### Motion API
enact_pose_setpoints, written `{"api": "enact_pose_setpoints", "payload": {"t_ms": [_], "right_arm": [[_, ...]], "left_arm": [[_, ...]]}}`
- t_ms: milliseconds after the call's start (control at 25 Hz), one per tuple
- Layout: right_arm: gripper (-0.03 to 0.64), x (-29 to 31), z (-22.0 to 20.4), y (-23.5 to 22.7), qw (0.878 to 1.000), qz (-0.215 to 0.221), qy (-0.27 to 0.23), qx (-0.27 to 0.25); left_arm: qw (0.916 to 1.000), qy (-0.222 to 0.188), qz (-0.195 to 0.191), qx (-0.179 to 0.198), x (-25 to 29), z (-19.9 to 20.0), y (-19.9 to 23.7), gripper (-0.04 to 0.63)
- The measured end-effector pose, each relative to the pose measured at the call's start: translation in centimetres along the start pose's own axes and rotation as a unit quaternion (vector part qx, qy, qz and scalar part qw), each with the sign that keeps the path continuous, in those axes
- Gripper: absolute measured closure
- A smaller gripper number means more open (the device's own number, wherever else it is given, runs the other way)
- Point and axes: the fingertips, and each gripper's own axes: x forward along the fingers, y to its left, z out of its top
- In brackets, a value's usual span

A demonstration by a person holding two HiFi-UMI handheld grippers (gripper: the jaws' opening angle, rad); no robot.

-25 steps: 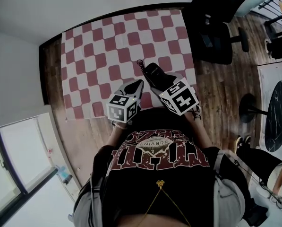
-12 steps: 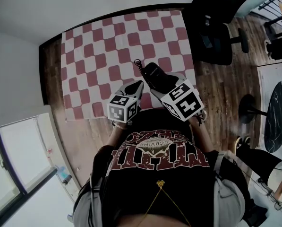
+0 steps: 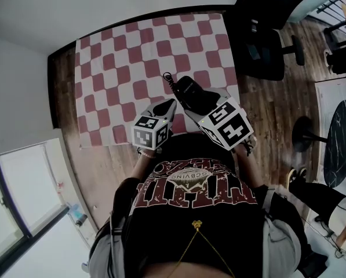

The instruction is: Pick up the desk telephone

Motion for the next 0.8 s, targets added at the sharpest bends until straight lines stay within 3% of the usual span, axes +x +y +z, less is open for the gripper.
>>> {"api": "enact_pose_setpoints", "payload": {"t_ms": [800], "right_arm": [[0.328,0.04,-0.36,0.10,1.000,0.004,0.010,-0.004]], "left_arm": [[1.0000,0.002,0.001,-0.003,0.09,-0.14,-0.03,0.587]]}}
